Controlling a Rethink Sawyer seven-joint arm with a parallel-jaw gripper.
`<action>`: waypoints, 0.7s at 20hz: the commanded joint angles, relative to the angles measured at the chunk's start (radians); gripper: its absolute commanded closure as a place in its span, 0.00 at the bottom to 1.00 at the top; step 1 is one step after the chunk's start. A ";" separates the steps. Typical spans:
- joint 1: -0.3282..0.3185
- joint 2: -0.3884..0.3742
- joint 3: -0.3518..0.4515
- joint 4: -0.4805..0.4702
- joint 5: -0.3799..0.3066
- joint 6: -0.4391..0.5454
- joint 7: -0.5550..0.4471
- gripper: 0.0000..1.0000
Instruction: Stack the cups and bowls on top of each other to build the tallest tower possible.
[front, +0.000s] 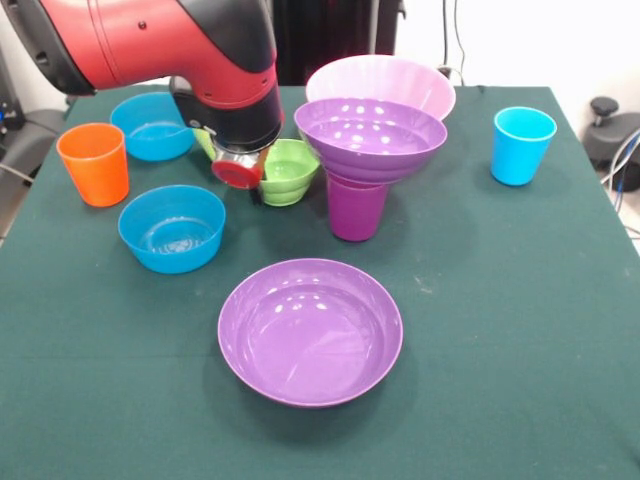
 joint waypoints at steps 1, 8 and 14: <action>-0.050 0.025 -0.002 0.029 0.111 0.046 -0.141 1.00; -0.065 0.017 -0.027 0.080 0.082 -0.012 -0.147 1.00; -0.056 0.006 -0.031 0.072 0.069 0.011 -0.158 1.00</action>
